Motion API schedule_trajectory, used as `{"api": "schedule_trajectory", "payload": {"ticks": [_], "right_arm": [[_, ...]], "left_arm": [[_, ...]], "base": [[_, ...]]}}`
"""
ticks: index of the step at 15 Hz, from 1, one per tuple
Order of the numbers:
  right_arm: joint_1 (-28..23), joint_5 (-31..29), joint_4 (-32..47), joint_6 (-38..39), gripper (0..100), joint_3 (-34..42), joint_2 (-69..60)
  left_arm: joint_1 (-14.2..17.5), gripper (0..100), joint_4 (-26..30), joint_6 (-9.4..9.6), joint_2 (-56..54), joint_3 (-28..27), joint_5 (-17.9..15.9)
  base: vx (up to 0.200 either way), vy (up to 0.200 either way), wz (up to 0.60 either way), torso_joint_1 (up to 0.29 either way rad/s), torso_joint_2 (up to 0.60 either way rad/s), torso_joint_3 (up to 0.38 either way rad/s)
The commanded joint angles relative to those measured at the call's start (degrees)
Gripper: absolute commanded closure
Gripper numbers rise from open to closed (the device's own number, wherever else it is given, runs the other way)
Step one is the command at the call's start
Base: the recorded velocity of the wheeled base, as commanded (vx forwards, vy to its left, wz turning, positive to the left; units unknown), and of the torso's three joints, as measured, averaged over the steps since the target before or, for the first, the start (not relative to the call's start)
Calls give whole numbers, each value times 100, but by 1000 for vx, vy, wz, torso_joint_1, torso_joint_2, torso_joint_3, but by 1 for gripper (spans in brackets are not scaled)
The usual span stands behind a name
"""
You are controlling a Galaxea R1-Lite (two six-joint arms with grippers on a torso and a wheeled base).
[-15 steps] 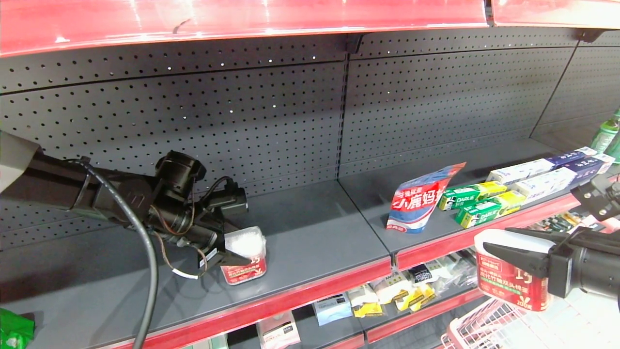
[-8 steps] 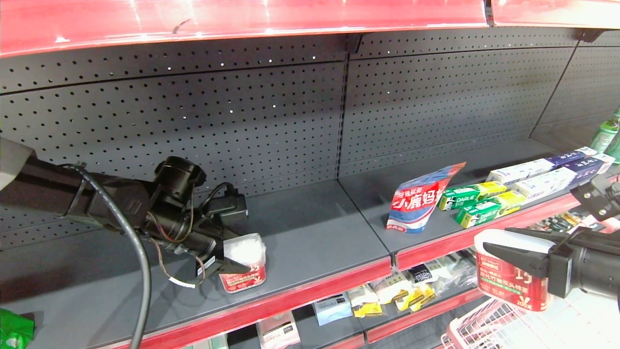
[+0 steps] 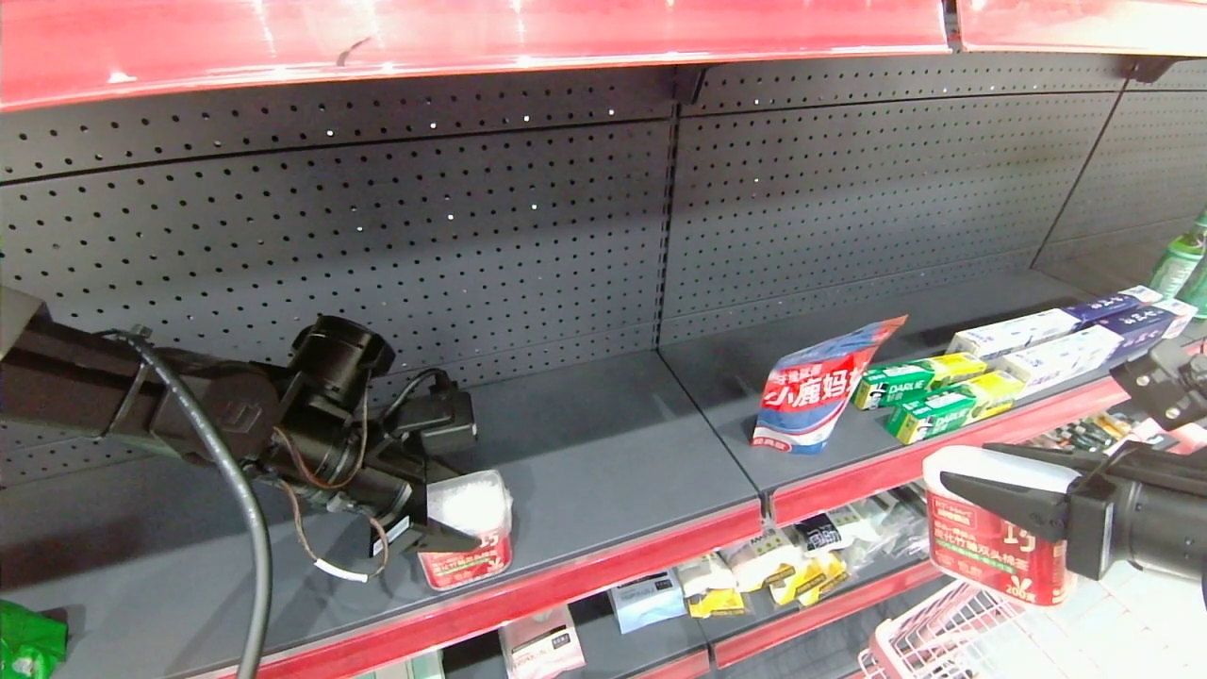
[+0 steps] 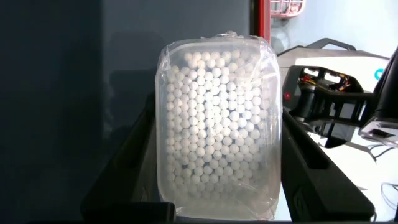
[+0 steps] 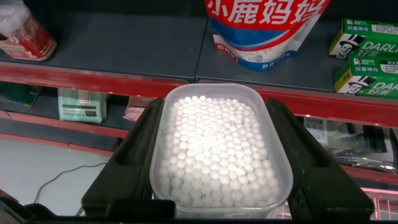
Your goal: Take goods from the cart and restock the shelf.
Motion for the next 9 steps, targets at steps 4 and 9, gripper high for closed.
{"api": "schedule_trajectory", "payload": {"ticks": [4,9], "right_arm": [[-4,1,4,-4,100,1,5],[5,1,-5,-4,100,1,5]], "left_arm": [[-12,100,-321,0,2,191,-61],[-56,100,-365,0,-68,296,-87]], "base": [[0,0,0,0,0,0],[0,0,0,0,0,0]]}}
